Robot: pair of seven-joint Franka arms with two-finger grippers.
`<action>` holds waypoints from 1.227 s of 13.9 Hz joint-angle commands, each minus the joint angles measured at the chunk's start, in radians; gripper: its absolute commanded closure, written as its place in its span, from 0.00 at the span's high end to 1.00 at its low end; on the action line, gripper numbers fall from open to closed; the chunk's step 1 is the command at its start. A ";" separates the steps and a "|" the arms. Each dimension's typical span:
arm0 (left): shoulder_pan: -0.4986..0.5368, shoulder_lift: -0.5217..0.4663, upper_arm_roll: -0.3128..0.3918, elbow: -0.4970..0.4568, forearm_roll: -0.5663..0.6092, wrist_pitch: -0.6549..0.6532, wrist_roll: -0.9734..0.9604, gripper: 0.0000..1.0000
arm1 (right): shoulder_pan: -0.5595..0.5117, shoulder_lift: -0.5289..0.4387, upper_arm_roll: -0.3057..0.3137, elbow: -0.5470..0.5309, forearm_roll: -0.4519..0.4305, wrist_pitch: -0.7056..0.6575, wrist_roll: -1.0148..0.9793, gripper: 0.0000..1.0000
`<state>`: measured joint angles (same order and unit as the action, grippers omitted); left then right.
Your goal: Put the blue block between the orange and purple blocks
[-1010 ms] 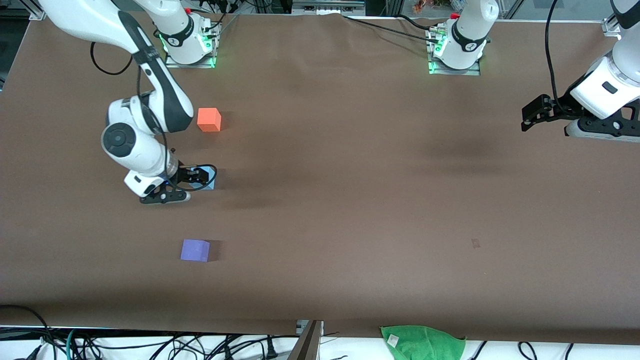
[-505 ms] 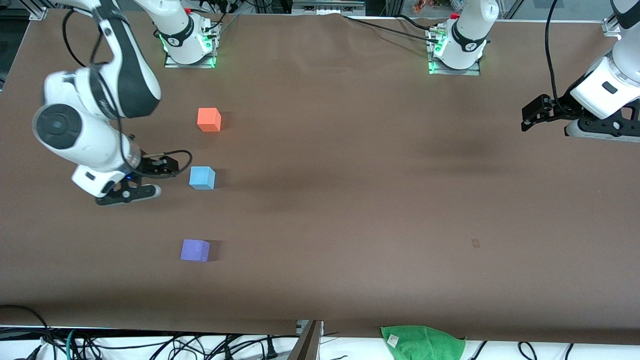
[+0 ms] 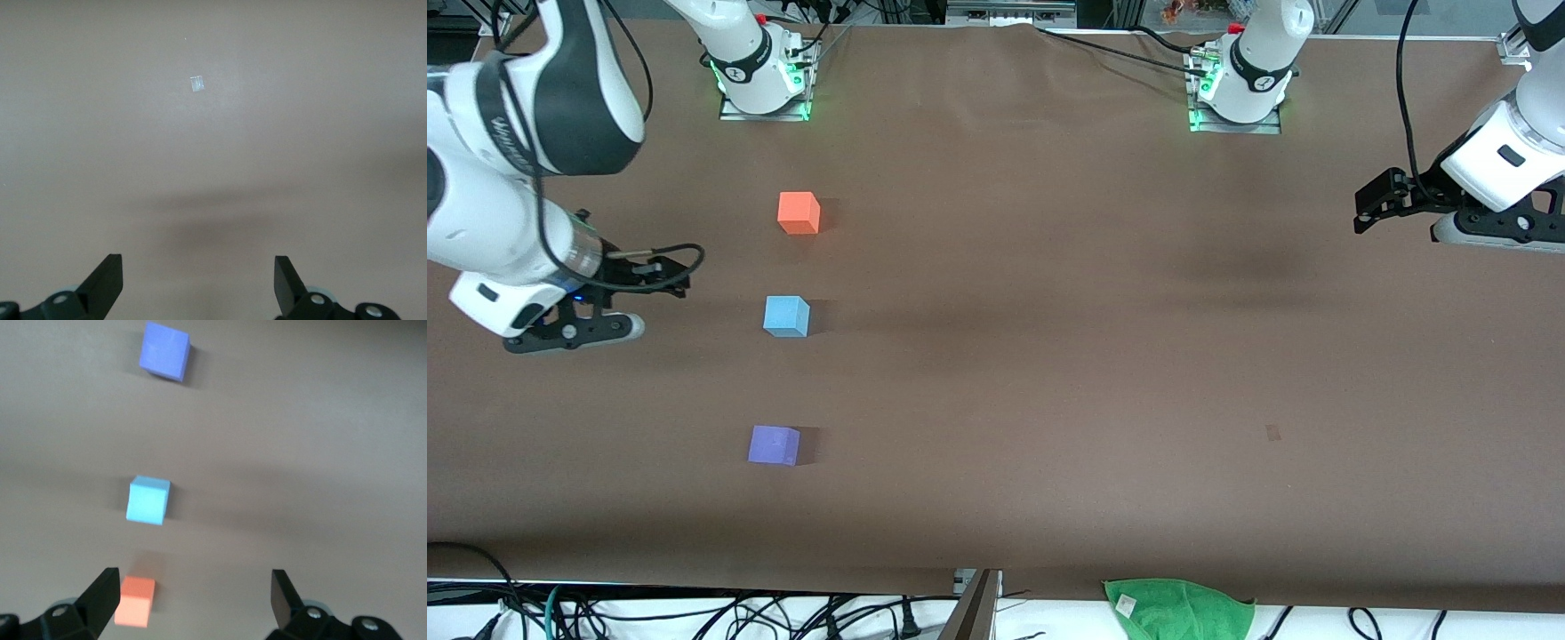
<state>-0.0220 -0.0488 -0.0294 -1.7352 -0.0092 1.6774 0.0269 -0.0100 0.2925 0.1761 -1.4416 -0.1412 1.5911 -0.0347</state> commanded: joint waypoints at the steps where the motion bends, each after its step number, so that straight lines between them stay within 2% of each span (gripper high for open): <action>1: 0.004 0.010 -0.003 0.026 0.020 -0.021 0.019 1.00 | -0.001 -0.036 -0.003 0.047 0.000 -0.089 -0.045 1.00; 4: 0.004 0.010 -0.003 0.026 0.020 -0.021 0.021 1.00 | 0.002 -0.085 -0.010 0.043 -0.012 -0.166 -0.033 1.00; 7: 0.004 0.010 -0.003 0.026 0.020 -0.021 0.021 1.00 | 0.002 -0.133 -0.001 0.000 -0.011 -0.172 -0.039 1.00; 13: 0.004 0.010 -0.003 0.026 0.018 -0.021 0.021 1.00 | -0.002 -0.237 -0.007 -0.002 0.000 -0.201 -0.065 1.00; 17: 0.005 0.010 -0.003 0.026 0.018 -0.021 0.021 1.00 | -0.002 -0.254 -0.009 0.000 0.029 -0.238 -0.065 1.00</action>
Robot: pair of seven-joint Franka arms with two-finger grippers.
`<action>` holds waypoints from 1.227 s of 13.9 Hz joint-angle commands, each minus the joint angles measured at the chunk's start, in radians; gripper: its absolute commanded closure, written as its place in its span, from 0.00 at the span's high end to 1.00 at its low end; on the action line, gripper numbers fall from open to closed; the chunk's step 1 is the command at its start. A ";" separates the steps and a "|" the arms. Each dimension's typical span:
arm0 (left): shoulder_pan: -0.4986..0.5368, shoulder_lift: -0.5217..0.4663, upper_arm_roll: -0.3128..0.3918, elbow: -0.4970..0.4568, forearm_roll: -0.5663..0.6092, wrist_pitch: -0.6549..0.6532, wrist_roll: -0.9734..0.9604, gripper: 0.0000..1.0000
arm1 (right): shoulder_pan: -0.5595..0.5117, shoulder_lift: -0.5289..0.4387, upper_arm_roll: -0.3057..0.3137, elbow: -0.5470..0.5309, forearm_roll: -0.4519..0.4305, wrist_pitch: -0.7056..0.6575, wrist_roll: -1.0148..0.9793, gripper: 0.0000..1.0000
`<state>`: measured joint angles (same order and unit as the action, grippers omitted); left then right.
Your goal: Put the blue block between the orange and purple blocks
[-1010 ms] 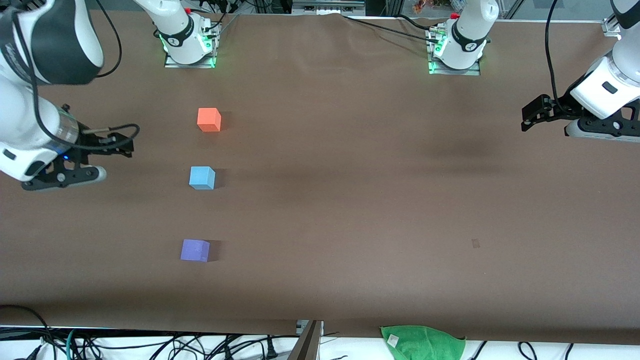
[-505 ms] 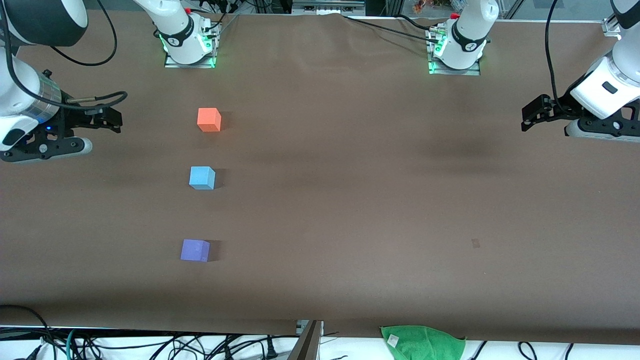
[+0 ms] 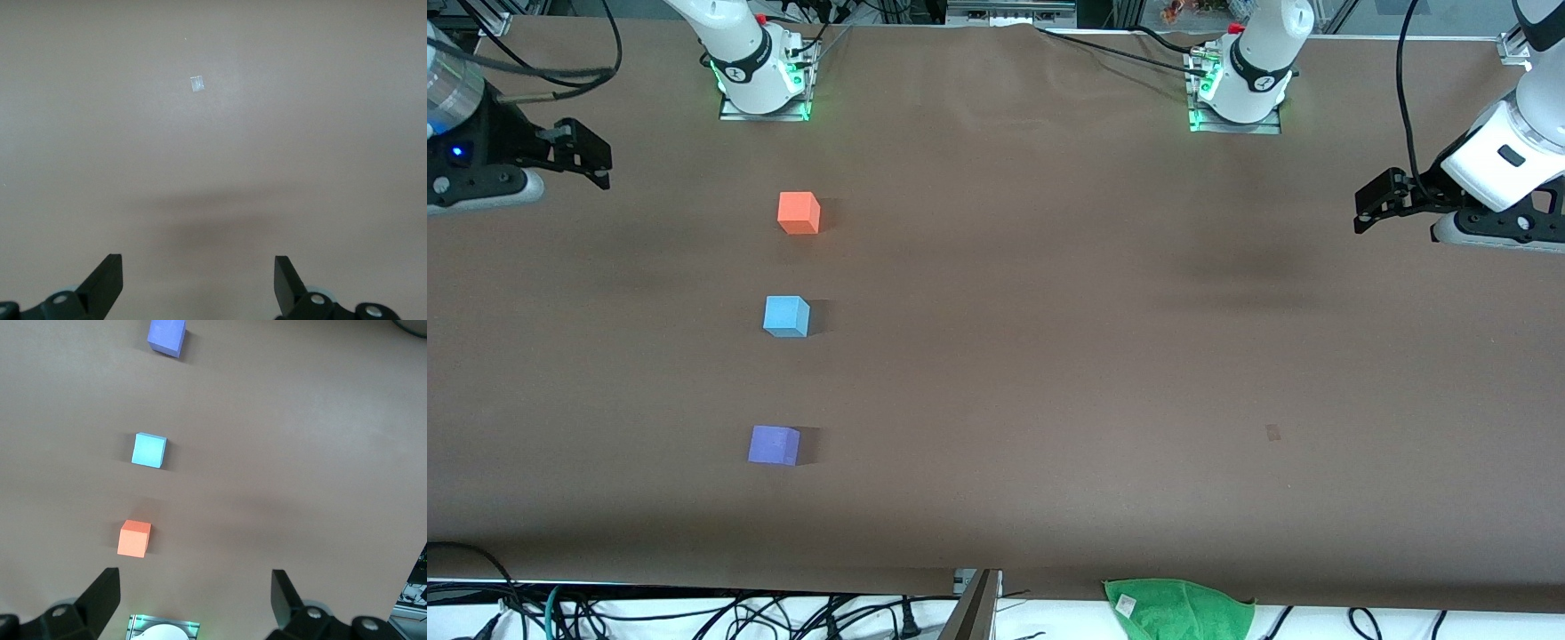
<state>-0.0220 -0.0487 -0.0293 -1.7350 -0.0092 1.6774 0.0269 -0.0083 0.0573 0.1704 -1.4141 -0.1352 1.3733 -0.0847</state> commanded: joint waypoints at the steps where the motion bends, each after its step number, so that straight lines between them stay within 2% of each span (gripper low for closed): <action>1: 0.004 0.010 -0.003 0.026 0.020 -0.021 0.021 1.00 | -0.005 -0.017 -0.011 -0.029 0.049 -0.034 -0.015 1.00; 3: 0.005 0.010 -0.003 0.026 0.018 -0.021 0.021 1.00 | -0.009 -0.020 -0.081 -0.043 0.133 -0.055 -0.006 1.00; 4: 0.005 0.010 -0.003 0.026 0.018 -0.021 0.021 1.00 | -0.009 -0.023 -0.094 -0.046 0.143 -0.062 -0.003 1.00; 8: 0.005 0.010 -0.003 0.026 0.018 -0.022 0.021 1.00 | -0.009 -0.036 -0.086 -0.048 0.134 -0.077 0.103 1.00; 17: 0.007 0.009 -0.001 0.025 0.018 -0.045 0.022 1.00 | -0.007 -0.010 -0.091 -0.032 0.129 -0.072 0.065 1.00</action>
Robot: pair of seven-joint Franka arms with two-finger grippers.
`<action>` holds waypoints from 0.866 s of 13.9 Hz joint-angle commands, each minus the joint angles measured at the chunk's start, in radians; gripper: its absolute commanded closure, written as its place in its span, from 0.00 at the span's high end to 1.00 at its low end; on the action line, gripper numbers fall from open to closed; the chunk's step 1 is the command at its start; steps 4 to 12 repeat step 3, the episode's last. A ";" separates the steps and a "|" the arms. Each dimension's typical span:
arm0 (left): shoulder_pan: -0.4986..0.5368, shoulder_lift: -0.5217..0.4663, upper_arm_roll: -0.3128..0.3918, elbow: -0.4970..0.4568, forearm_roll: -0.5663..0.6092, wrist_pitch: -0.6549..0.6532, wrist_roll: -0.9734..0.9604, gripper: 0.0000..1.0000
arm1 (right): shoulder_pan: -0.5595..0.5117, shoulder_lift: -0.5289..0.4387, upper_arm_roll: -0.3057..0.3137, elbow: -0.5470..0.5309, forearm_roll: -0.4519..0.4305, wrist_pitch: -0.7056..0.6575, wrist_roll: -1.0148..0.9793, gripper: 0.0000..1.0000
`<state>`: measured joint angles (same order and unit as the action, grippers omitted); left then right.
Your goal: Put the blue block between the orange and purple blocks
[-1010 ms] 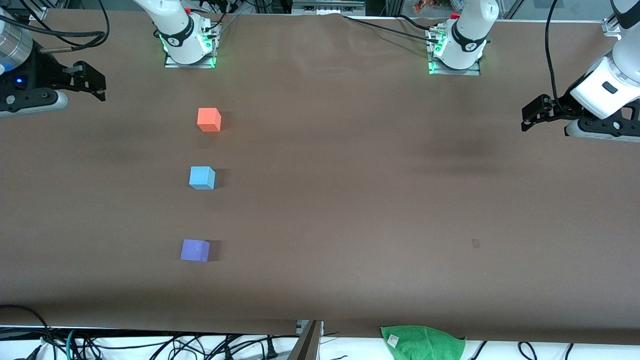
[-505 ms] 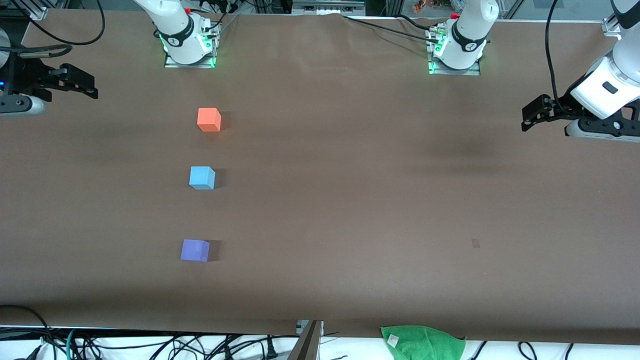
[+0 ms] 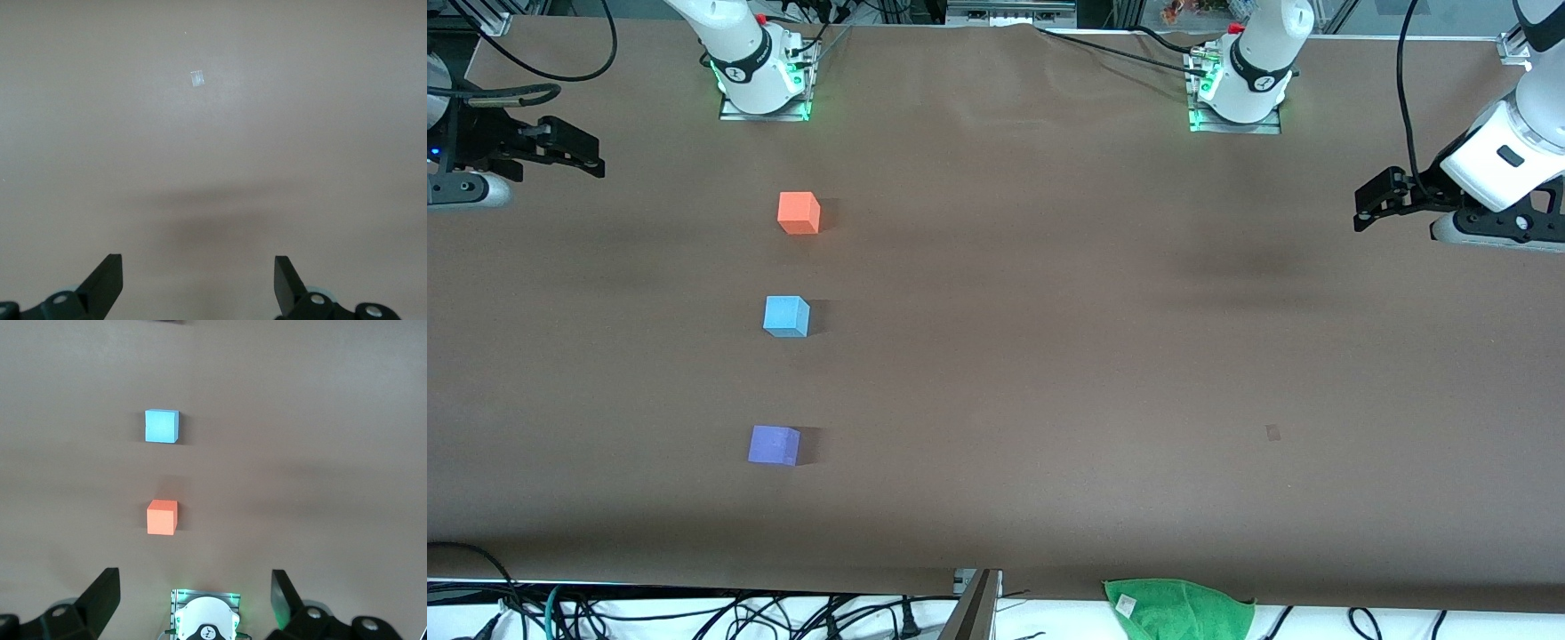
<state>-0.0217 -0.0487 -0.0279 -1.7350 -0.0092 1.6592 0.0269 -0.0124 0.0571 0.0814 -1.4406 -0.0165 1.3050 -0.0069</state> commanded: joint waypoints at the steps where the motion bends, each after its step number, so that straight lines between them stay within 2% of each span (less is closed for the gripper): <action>1: 0.006 0.009 -0.003 0.025 0.018 -0.027 0.021 1.00 | -0.001 -0.008 -0.002 -0.006 0.010 -0.003 -0.013 1.00; 12: 0.006 0.009 -0.004 0.025 0.018 -0.035 0.022 1.00 | -0.001 -0.007 -0.002 -0.006 0.012 -0.003 -0.013 1.00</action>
